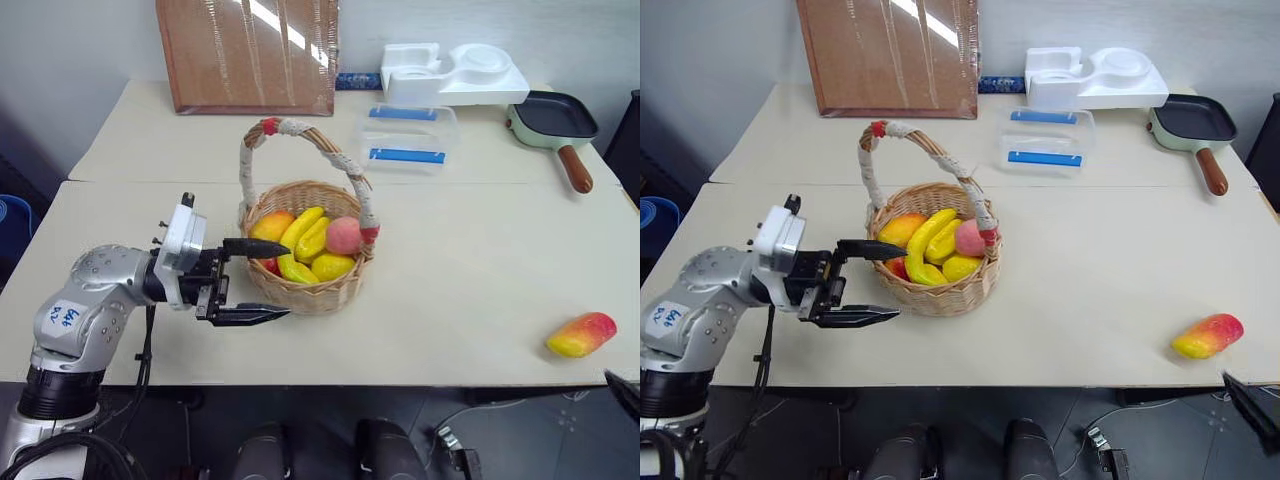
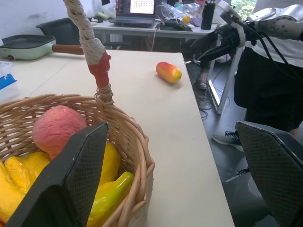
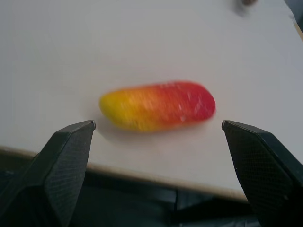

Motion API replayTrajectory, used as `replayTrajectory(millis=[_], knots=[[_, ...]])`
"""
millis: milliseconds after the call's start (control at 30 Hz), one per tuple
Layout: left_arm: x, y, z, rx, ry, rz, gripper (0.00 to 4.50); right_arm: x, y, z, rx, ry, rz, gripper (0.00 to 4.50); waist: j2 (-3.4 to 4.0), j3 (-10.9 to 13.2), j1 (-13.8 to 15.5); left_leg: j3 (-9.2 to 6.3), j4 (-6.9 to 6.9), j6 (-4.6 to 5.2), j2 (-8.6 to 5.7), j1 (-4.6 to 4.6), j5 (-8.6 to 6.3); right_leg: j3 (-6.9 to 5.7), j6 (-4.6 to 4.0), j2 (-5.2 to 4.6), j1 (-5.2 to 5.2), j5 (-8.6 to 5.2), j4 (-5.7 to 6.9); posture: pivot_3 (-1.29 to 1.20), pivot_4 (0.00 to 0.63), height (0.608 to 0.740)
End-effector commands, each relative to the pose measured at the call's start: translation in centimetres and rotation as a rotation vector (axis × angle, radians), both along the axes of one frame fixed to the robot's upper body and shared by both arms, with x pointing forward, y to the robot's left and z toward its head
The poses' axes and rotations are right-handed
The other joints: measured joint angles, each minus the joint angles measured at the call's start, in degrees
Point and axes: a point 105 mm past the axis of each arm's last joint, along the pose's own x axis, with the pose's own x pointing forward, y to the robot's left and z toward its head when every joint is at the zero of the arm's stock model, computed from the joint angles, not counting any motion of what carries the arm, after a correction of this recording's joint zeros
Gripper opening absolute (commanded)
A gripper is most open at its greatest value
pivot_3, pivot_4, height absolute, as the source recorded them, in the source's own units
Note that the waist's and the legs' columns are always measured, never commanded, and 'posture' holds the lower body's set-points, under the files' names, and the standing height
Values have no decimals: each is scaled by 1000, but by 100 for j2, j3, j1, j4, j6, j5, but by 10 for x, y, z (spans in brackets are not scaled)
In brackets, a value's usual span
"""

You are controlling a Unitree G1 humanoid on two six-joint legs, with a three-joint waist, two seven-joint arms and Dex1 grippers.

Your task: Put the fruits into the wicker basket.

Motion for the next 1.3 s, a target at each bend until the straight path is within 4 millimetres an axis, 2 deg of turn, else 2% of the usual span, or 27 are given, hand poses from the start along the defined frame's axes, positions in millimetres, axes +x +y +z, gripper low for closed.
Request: replayTrajectory(millis=[33, 133, 200, 300, 433, 500, 633, 767, 900, 1000, 1067, 1133, 1200, 1267, 1300], knots=[[-6, -3, 10, -3, -51, -39, 4500, 3, -3, 27, 18, -97, -40, 4468, 0, 0, -20, 0, 0, 0, 0, 1, 0, 2, 0, 0, 1, 0, 0, 0, 150, 740], [-7, -6, 12, -8, -63, -45, 4500, 19, -6, 45, 93, -107, -65, 4468, 3, -2, -18, -1, 1, 1, 1, 0, -1, 6, -2, -2, 1, -1, -1, 0, 150, 740], [-7, -7, 12, -8, -68, -44, 4500, 35, -11, 52, 149, -39, -102, 4468, 7, -4, -14, 0, 2, 5, -1, 0, -2, 10, -2, -7, 0, -1, -1, 0, 150, 740], [-7, -9, 11, -6, -77, -42, 4500, 55, -22, 47, 240, 200, -223, 4468, 6, -4, 3, 1, 3, 10, -2, -2, -1, 13, -2, -12, -2, -1, -1, 0, 150, 740], [-11, -8, 8, -2, -70, -30, 4500, 80, -33, 48, 334, 344, -414, 4468, 3, -5, 49, -8, 6, 10, -4, -14, 0, 6, -3, -8, -9, 0, 1, 0, 150, 740], [-13, -8, 5, 6, -65, -24, 4500, 93, -31, 48, 363, 374, -464, 4468, 4, -5, 59, -8, 13, 10, -6, -19, 0, 9, -3, -8, -11, 0, 2, 0, 150, 740], [-17, -5, 5, 17, -66, -1, 4500, 108, -25, 29, 352, 488, -504, 4468, 4, -6, 102, -11, 16, 13, -11, -33, 3, 8, 0, -5, -15, 1, 4, 0, 150, 740], [-20, -3, 7, 21, -80, 22, 4500, 112, -19, 8, 351, 584, -508, 4468, 4, -6, 152, -4, 17, 13, -13, -40, 3, 10, 2, -1, -15, 2, -1, 0, 150, 740], [-22, 0, 10, 24, -93, 52, 4500, 119, 4, -17, 426, 674, -417, 4468, 4, -6, 163, -2, 21, 11, -8, -38, 4, 11, 3, 6, -12, 2, -2, 0, 150, 740], [-22, 3, 9, 29, -95, 70, 4500, 127, 16, -22, 472, 689, -372, 3971, -20, -20, 132, -2, 22, 10, -4, -35, 4, 12, 2, 10, -8, 2, -1, 0, 150, 740], [-22, 5, 9, 32, -96, 83, 4500, 134, 19, -18, 498, 671, -365, 3371, -33, -27, 62, -2, 21, 5, 5, -34, 5, 13, 1, 22, -8, 3, -3, 0, 150, 740], [-22, 8, 10, 35, -97, 97, 4500, 142, 20, -11, 515, 646, -357, 2588, -35, -28, 9, -3, 21, 2, 10, -34, 7, 15, -1, 28, -8, 4, -2, 0, 150, 740], [-21, 12, 10, 35, -94, 120, 4500, 154, 33, 6, 513, 592, -256, 2133, -33, -28, -68, -5, 16, 1, 13, -30, 7, 22, -4, 32, -10, 5, -3, 0, 150, 740], [-20, 19, 10, 22, -84, 157, 4500, 169, 67, 39, 493, 499, -20, 1917, -24, -23, -116, -7, 12, -2, 15, -29, 9, 26, -4, 34, -14, 5, -1, 0, 150, 740], [-20, 23, 9, 20, -79, 174, 4500, 170, 84, 52, 455, 476, 96, 1917, -9, -17, -129, -8, 10, -3, 17, -29, 9, 29, -4, 36, -20, 5, 0, 0, 150, 740]])
